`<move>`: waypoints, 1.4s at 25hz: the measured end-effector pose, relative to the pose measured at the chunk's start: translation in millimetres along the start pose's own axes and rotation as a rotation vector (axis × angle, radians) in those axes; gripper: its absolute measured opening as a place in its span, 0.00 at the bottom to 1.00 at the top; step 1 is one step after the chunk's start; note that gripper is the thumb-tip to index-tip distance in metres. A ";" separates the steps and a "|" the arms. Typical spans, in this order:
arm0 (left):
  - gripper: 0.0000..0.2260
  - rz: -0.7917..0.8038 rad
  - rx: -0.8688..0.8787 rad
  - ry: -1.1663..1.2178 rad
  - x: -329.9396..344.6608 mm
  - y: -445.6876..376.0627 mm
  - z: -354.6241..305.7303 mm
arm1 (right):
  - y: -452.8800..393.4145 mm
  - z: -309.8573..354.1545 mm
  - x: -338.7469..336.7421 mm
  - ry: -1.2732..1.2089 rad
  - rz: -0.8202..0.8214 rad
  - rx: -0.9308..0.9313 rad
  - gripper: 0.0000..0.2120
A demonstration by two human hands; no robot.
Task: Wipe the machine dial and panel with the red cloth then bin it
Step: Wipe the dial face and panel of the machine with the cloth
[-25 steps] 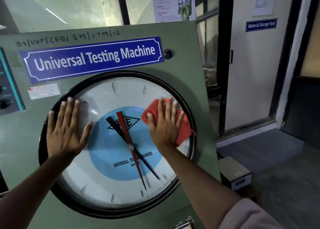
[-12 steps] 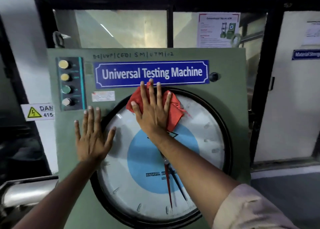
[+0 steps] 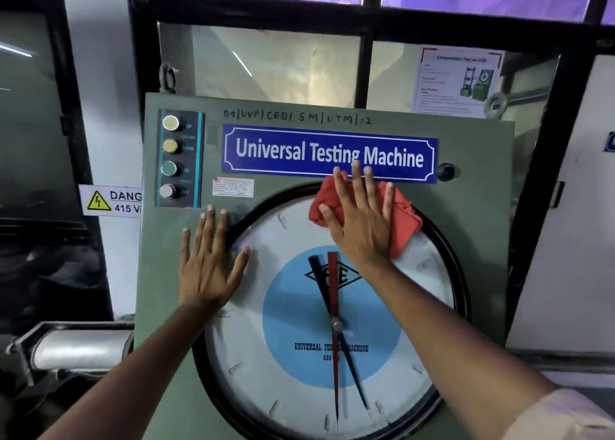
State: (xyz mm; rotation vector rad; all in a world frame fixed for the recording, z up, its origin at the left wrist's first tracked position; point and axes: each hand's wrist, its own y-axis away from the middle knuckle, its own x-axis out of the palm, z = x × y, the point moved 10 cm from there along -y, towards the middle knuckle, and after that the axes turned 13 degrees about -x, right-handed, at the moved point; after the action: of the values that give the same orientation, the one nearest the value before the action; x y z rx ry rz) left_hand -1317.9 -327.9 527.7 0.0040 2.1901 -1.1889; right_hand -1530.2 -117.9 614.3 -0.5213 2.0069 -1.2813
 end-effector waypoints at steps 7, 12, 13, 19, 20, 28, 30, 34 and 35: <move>0.39 -0.020 -0.014 0.051 4.8 -1.8 4.7 | -36.4 96.8 2.7 -0.085 0.001 -0.213 0.33; 0.40 -0.013 -0.043 0.058 7.0 -0.4 5.5 | -37.8 152.2 -0.2 -0.136 0.047 -0.414 0.32; 0.40 -0.014 -0.042 0.045 7.5 0.4 6.7 | -38.6 151.8 -1.3 -0.125 0.062 -0.452 0.33; 0.38 -0.041 0.140 -0.051 7.9 -8.2 -26.5 | -45.3 86.9 -5.5 -0.103 0.124 -0.364 0.34; 0.38 -0.043 0.169 -0.061 7.5 -10.2 -36.0 | -42.8 67.9 -6.9 -0.110 0.125 -0.309 0.34; 0.39 -0.047 0.130 0.017 2.1 -11.9 -91.0 | 51.4 -78.2 -21.9 -0.070 0.068 0.183 0.34; 0.39 -0.039 0.111 0.021 1.4 -10.3 -95.4 | 92.0 -100.8 -21.4 -0.066 0.050 0.314 0.34; 0.39 -0.033 0.104 0.011 2.7 -8.2 -95.9 | 167.5 -121.3 -17.2 -0.056 0.031 0.567 0.34; 0.39 -0.038 0.106 0.012 3.3 -8.8 -94.8 | 182.4 -122.3 -15.8 -0.057 0.033 0.627 0.34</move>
State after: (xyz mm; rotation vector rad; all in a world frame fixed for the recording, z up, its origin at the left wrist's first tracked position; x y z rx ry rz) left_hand -1373.4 -262.6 569.3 0.0137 2.1436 -1.3279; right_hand -1603.4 47.6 488.9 -0.2153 1.4450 -1.7449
